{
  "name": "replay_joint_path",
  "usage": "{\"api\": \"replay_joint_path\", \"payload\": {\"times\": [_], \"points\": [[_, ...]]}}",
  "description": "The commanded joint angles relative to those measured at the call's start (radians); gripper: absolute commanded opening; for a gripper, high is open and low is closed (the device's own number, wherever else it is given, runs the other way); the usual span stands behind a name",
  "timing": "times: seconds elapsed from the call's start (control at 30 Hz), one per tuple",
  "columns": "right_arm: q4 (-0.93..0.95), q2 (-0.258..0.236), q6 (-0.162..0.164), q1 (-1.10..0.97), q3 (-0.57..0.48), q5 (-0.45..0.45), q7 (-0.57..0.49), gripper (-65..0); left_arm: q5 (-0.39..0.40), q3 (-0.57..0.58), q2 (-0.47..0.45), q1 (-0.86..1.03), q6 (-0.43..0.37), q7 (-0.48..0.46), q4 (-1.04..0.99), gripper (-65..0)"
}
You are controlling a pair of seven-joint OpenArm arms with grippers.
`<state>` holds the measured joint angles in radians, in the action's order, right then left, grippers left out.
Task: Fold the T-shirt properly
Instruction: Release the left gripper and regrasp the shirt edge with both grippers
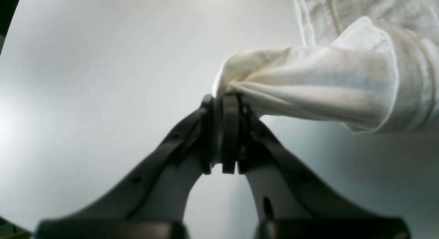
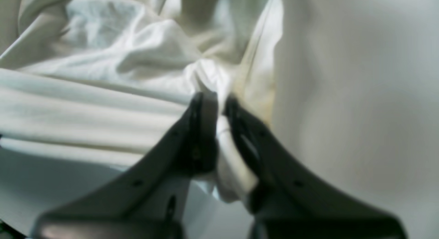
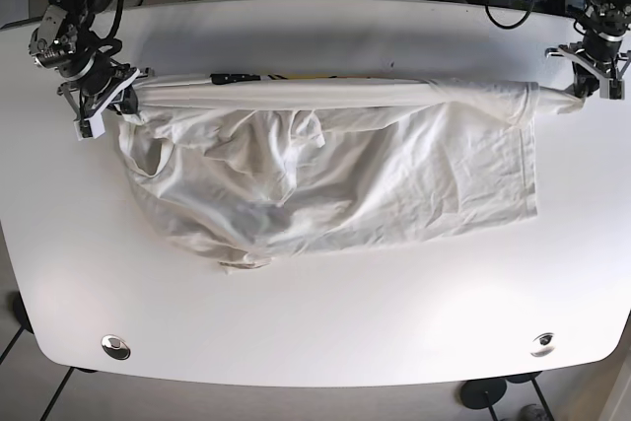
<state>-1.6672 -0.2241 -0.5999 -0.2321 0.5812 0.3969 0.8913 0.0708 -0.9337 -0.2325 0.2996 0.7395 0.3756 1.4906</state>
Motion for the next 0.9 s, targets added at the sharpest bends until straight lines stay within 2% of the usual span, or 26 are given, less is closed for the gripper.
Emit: {"api": "replay_joint_path", "payload": {"times": [0.03, 0.1, 0.2, 0.27, 0.37, 0.4, 0.43, 0.5, 0.57, 0.63, 0.73, 0.77, 0.9], "points": [[-0.021, -0.027, 0.013, -0.023, 0.015, -0.036, -0.039, -63.1, -0.010, -0.054, -0.023, 0.016, -0.041, -0.010, 0.014, -64.6], [-0.021, -0.027, 0.011, -0.036, 0.015, -0.036, -0.041, -63.1, -0.012, -0.069, -0.023, 0.019, -0.041, -0.008, 0.012, -64.4], [-0.040, -0.027, -0.012, -0.056, 0.015, -0.034, -0.041, -63.1, -0.012, -0.064, -0.023, 0.036, -0.041, -0.008, 0.015, -64.0], [-0.075, 0.001, -0.019, -0.077, 0.015, -0.036, -0.041, -62.9, -0.012, -0.063, -0.023, 0.036, -0.041, -0.008, 0.012, -61.9], [-0.112, 0.013, -0.019, -0.083, 0.012, -0.036, -0.037, -62.5, -0.012, -0.054, -0.023, 0.036, -0.041, -0.007, 0.012, -40.6], [-0.112, 0.015, -0.016, -0.083, 0.012, -0.036, -0.036, -59.9, -0.012, -0.044, -0.023, 0.036, -0.041, -0.007, 0.012, -36.3], [-0.113, 0.015, -0.016, -0.083, 0.012, -0.036, -0.036, -51.4, -0.012, -0.032, -0.023, 0.036, -0.041, -0.007, 0.012, -31.8], [-0.115, 0.015, -0.018, -0.083, 0.013, -0.036, -0.036, -37.4, 0.021, -0.031, -0.023, 0.034, -0.041, -0.007, 0.018, -30.6], [-0.115, 0.027, -0.018, -0.083, 0.013, -0.034, -0.036, -27.1, 0.134, -0.028, -0.028, 0.037, -0.041, -0.005, 0.018, -30.3], [-0.132, 0.032, -0.018, -0.083, 0.013, -0.034, -0.039, -25.2, 0.255, -0.028, -0.051, 0.039, -0.041, 0.030, 0.021, -30.1], [-0.153, 0.035, -0.019, -0.083, 0.013, -0.034, -0.039, -25.2, 0.358, -0.023, -0.095, 0.019, -0.041, 0.148, 0.028, -30.1], [-0.155, 0.036, -0.019, -0.083, 0.013, -0.034, -0.039, -25.2, 0.366, 0.002, -0.094, -0.040, -0.041, 0.188, 0.026, -30.1], [-0.173, 0.064, -0.019, -0.077, 0.013, -0.034, -0.041, -25.2, 0.278, 0.121, -0.086, -0.176, -0.041, 0.282, 0.021, -30.0]]}}
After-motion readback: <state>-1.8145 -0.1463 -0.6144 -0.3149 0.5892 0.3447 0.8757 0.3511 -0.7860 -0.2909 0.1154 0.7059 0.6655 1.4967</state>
